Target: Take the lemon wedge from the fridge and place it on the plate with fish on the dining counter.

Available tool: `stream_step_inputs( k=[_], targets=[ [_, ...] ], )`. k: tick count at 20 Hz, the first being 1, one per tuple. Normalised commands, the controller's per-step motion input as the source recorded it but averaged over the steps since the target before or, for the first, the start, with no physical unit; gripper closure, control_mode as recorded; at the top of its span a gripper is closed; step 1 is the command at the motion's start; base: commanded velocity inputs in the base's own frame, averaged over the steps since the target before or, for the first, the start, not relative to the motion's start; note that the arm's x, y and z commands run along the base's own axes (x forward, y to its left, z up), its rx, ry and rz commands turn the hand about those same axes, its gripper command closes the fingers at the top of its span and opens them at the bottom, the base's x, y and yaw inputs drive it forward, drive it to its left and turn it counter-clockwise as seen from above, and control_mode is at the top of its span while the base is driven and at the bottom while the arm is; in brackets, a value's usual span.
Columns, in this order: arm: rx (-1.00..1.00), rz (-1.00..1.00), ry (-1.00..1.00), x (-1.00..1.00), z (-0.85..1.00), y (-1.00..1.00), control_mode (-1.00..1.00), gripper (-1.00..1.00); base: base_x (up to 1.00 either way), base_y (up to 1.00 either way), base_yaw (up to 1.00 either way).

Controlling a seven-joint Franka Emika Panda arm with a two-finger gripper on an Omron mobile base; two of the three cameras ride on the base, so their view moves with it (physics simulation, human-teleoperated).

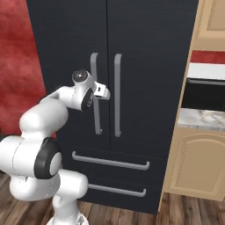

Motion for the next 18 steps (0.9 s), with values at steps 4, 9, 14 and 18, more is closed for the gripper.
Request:
stream_step_inputs(
  k=[4,9,14,18],
  targets=[
    [-0.01,0.00,-0.07,0.20,-0.20,0.00,-1.00,-1.00,0.00,0.00,0.00],
    [0.00,0.00,-0.10,0.21,-0.24,0.00,-1.00,-1.00,0.00,0.00,0.00],
    [0.01,0.00,-0.13,0.35,-0.30,0.00,-1.00,-1.00,0.00,0.00,0.00],
    [0.00,0.00,-0.13,0.34,-0.24,0.00,-1.00,-1.00,0.00,0.00,0.00]
  ],
)
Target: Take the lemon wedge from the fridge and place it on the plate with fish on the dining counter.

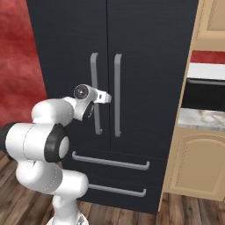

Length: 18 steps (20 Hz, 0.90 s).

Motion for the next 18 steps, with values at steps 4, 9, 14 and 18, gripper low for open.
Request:
stream_step_inputs(
  k=[4,9,14,18],
  targets=[
    [0.00,0.00,-0.07,0.29,-0.19,0.00,-1.00,-1.00,0.00,0.00,0.00],
    [0.00,0.00,-0.01,0.07,-0.05,0.00,-1.00,1.00,0.00,0.00,0.00],
    [0.00,0.00,0.00,0.00,0.00,0.00,-1.00,1.00,0.00,0.00,0.00],
    [0.00,0.00,0.00,0.00,0.00,0.00,-1.00,1.00,0.00,0.00,0.00]
  ],
)
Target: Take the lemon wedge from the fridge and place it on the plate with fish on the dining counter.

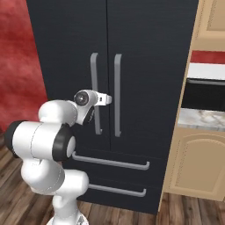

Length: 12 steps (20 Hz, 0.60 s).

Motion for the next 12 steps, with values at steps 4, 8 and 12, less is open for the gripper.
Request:
stream_step_inputs(
  k=[4,8,12],
  targets=[
    [0.00,0.00,0.00,0.00,0.00,0.01,-1.00,1.00,0.00,0.00,0.00],
    [0.00,0.00,0.00,0.00,0.23,0.36,-1.00,1.00,0.00,0.00,0.00],
    [0.02,0.00,0.06,-0.08,0.78,0.77,-1.00,1.00,0.00,0.00,0.00]
  ],
)
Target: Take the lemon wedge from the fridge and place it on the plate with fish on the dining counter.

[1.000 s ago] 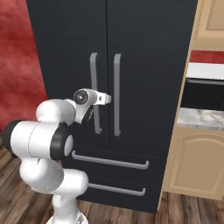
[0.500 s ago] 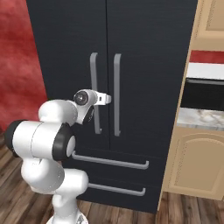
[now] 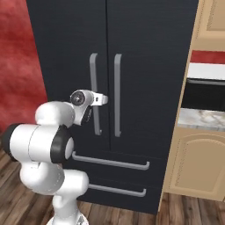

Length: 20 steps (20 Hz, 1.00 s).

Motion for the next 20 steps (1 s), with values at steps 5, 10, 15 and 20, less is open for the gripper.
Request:
stream_step_inputs(
  k=[5,10,15,20],
  targets=[
    [0.02,0.00,0.09,-0.23,1.00,0.98,-1.00,1.00,0.00,0.00,0.00],
    [0.00,0.00,0.03,-0.64,1.00,1.00,-1.00,1.00,0.00,0.00,0.00],
    [0.00,0.00,0.03,-0.77,1.00,1.00,-1.00,1.00,0.00,0.00,0.00],
    [0.00,0.00,0.09,-0.62,1.00,1.00,-1.00,1.00,0.00,0.00,0.00]
  ],
)
